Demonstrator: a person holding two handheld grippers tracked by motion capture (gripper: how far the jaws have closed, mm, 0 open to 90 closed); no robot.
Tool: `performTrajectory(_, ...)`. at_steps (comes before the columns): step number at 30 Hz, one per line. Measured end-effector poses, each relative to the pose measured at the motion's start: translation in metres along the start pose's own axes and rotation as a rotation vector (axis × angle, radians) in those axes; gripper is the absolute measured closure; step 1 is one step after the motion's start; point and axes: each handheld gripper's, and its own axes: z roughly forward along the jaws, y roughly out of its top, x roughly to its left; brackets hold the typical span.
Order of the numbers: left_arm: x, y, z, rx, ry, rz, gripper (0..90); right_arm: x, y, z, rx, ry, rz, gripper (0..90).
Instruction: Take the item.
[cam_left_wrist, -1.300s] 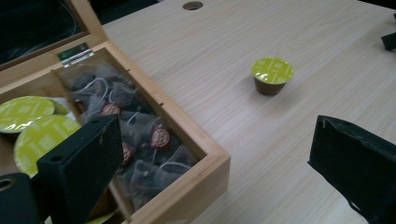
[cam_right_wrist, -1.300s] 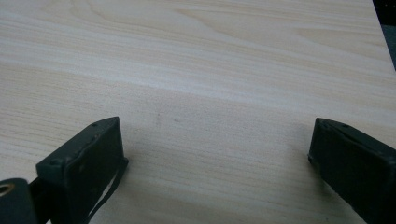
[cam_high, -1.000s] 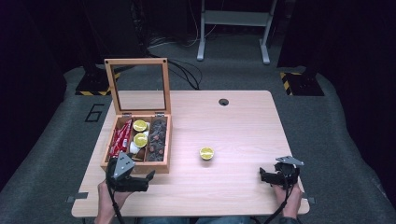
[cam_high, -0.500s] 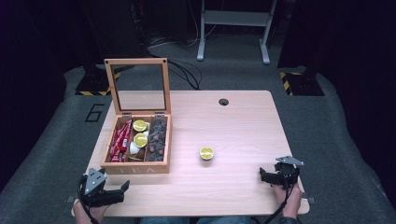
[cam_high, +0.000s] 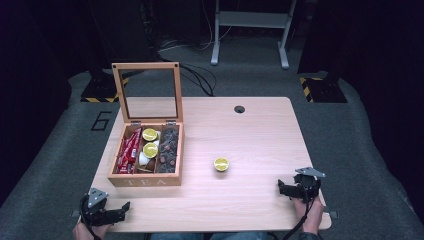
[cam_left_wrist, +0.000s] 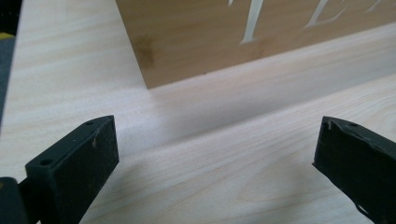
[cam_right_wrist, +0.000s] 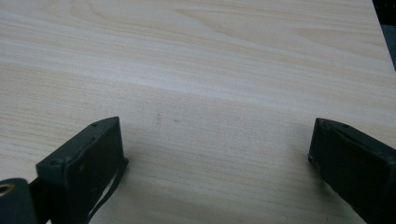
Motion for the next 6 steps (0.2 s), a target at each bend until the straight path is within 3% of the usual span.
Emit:
performTrajectory(1,0.001,0.0002,0.0009,0.018,-0.003,0.004,0.0,0.0,0.0,0.0,0.0,0.0,0.0,2.5)
performTrajectory(6,0.0026,0.0007,0.0023,0.01,0.007,-0.005,0.0,-0.0001,0.0,0.0001,0.0,0.0,0.0,2.4)
